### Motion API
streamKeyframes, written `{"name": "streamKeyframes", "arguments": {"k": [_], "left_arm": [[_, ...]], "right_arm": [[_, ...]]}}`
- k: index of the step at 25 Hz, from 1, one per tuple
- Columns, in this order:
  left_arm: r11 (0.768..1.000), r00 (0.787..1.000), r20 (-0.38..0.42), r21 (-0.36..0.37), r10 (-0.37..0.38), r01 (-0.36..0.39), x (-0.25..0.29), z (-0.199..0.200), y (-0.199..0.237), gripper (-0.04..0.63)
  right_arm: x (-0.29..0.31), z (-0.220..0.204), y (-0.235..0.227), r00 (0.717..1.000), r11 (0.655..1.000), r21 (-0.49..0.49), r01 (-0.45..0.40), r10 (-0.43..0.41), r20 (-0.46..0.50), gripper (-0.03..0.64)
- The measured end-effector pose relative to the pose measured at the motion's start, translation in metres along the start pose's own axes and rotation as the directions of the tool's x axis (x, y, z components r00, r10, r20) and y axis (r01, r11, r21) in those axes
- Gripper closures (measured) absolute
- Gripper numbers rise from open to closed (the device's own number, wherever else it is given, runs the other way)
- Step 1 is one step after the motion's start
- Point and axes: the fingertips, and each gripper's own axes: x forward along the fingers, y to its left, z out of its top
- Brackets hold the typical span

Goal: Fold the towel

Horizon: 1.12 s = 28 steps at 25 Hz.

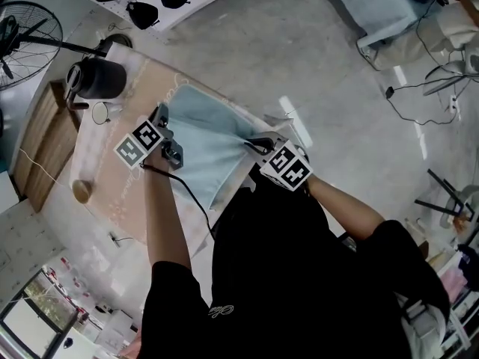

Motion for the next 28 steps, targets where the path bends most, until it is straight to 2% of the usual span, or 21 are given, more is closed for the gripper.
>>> {"name": "streamKeyframes", "arguments": {"k": [5,8,11,13,14,15,20,28], "left_arm": [[1.000,1.000,-0.002,-0.006,-0.019,0.019,0.014,-0.003,-0.011,0.549],[0.996,0.996,0.016,-0.007,-0.084,0.085,0.016,-0.001,-0.024,0.536],[0.993,0.992,0.047,-0.006,-0.118,0.119,0.007,0.002,-0.030,0.408],[0.993,0.990,0.078,-0.008,-0.116,0.117,-0.004,0.005,-0.024,0.390],[0.994,0.990,0.089,-0.007,-0.112,0.113,-0.010,0.006,-0.018,0.388],[0.994,0.990,0.093,0.000,-0.104,0.105,-0.015,0.005,-0.011,0.388],[0.998,0.997,0.072,0.054,-0.016,0.012,-0.048,-0.013,0.044,0.388],[0.997,0.993,0.090,-0.028,0.071,-0.069,-0.110,-0.040,0.127,0.388]], "right_arm": [[-0.004,-0.010,-0.012,1.000,0.999,0.047,0.023,-0.022,-0.013,0.600],[-0.004,-0.014,-0.020,0.999,0.994,0.093,0.053,-0.051,-0.019,0.600],[-0.006,-0.017,-0.027,0.995,0.988,0.114,0.103,-0.100,-0.028,0.588],[-0.006,-0.015,-0.031,0.991,0.986,0.103,0.130,-0.129,-0.021,0.506],[-0.004,-0.012,-0.033,0.991,0.986,0.096,0.135,-0.134,-0.013,0.462],[-0.002,-0.008,-0.034,0.991,0.988,0.088,0.130,-0.131,-0.002,0.445],[0.012,0.011,-0.010,0.997,0.997,0.037,0.065,-0.066,0.040,0.445],[0.048,0.009,0.078,0.999,0.998,-0.062,-0.034,0.034,-0.003,0.445]]}}
